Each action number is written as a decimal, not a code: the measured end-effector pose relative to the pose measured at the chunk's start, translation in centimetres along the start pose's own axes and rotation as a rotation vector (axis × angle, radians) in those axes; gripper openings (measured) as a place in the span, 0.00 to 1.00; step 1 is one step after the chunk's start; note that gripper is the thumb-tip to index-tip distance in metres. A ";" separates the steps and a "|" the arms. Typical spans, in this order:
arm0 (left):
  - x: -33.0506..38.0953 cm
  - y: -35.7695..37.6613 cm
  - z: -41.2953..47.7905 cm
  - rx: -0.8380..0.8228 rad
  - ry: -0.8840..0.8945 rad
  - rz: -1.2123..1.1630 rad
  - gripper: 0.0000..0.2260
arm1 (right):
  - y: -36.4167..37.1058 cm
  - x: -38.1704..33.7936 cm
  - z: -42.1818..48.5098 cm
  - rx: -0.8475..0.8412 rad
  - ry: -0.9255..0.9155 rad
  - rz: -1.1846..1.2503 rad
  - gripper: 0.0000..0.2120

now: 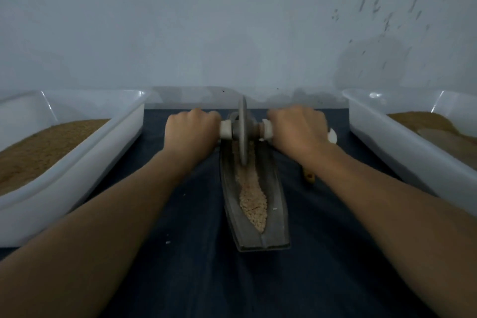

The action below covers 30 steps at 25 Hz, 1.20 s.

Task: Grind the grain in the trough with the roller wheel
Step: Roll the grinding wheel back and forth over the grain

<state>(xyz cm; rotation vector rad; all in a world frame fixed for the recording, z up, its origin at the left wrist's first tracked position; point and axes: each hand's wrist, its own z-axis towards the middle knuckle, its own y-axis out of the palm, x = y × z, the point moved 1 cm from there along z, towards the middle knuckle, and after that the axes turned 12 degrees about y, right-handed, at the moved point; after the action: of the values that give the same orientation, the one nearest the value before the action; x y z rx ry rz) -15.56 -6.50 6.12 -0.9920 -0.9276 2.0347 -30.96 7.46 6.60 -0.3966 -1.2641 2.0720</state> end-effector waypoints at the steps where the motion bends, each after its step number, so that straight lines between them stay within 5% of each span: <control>1: -0.3 0.0 1.3 -0.052 -0.020 -0.031 0.04 | 0.0 -0.4 1.2 -0.041 0.025 -0.008 0.07; 4: 0.0 -0.5 -0.5 0.016 0.062 -0.012 0.05 | -0.4 0.8 -1.0 -0.046 -0.043 0.012 0.06; 8: 0.3 -1.1 -6.8 0.167 0.182 -0.047 0.22 | -1.7 2.6 -6.0 0.266 -0.236 -0.042 0.12; 14: 0.1 -0.4 0.5 -0.006 0.011 -0.016 0.03 | -0.3 -0.3 0.2 -0.043 0.001 -0.010 0.06; 17: 0.1 -1.0 -0.8 -0.021 0.066 -0.024 0.05 | -0.8 0.9 -1.9 -0.008 -0.055 -0.010 0.07; 21: 0.7 -1.5 -7.7 0.121 0.157 -0.051 0.20 | -1.6 2.8 -6.2 0.234 -0.287 -0.035 0.13; 27: 0.2 -0.9 1.6 -0.039 0.007 -0.008 0.04 | 0.4 -0.3 1.1 -0.092 0.036 0.027 0.06; 30: 0.1 -1.0 -0.1 -0.055 0.044 -0.031 0.02 | -0.2 0.8 -0.5 -0.073 -0.042 0.001 0.06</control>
<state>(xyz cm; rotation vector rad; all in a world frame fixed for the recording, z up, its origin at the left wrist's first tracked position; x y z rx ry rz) -15.26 -5.84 6.86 -1.0409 -0.9741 1.9642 -31.19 8.44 6.56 -0.3888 -1.3678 2.0490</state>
